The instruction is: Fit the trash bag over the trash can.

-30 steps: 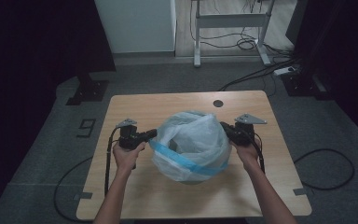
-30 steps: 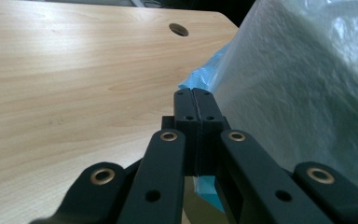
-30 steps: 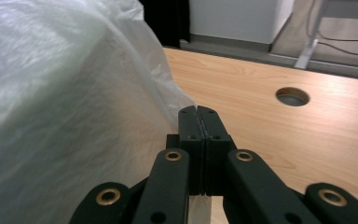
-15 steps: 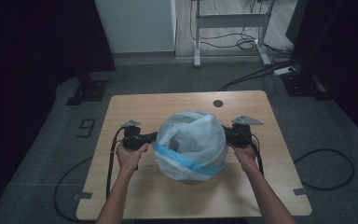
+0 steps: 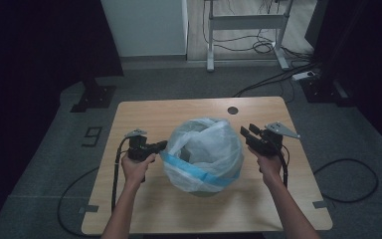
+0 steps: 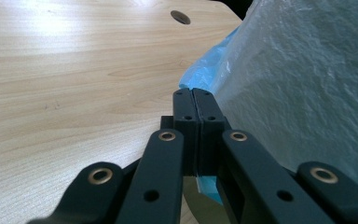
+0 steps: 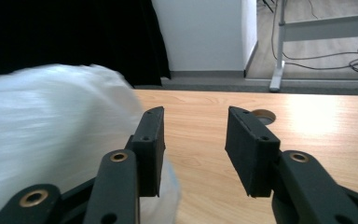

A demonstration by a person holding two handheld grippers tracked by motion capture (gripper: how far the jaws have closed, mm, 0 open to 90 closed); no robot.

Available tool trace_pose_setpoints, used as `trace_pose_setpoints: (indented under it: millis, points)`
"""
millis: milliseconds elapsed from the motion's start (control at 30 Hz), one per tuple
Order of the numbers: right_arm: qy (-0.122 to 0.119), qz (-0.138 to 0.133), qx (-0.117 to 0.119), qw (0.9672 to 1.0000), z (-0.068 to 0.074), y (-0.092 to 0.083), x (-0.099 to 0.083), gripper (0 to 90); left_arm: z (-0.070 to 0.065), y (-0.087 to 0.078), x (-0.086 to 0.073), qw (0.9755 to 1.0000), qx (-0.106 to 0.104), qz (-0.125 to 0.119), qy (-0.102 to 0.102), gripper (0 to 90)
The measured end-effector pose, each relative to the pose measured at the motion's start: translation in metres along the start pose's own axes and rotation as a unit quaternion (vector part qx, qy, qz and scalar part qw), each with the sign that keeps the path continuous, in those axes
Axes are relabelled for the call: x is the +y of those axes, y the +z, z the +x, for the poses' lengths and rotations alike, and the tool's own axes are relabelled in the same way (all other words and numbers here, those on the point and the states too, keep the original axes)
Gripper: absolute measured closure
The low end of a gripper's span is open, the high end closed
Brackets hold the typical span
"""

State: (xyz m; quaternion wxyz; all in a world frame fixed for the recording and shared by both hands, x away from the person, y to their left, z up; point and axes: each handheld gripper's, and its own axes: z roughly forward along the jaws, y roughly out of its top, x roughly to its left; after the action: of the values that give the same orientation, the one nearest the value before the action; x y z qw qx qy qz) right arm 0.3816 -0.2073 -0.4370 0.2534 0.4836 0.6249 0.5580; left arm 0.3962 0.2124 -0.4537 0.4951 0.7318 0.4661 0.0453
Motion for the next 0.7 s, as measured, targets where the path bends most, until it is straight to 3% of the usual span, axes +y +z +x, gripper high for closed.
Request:
trace_pose_setpoints:
  millis: [233,400,567,700]
  points:
    - [-0.017,-0.020,0.036,0.9990,0.021,-0.041,-0.007,54.1,-0.007,-0.003,0.000,0.9999,-0.004,-0.012,0.010,88.6]
    - [-0.030,-0.036,0.076,0.9960,0.034,-0.078,-0.017,51.6,-0.010,-0.010,0.000,0.9996,-0.004,-0.023,0.017,88.6]
    - [-0.044,-0.031,0.126,0.9905,0.050,-0.104,-0.033,51.2,-0.012,-0.013,0.000,0.9995,-0.003,-0.026,0.020,88.5]
    - [-0.056,-0.015,0.173,0.9833,0.064,-0.106,-0.046,48.1,-0.014,-0.013,0.000,0.9994,0.000,-0.026,0.021,88.5]
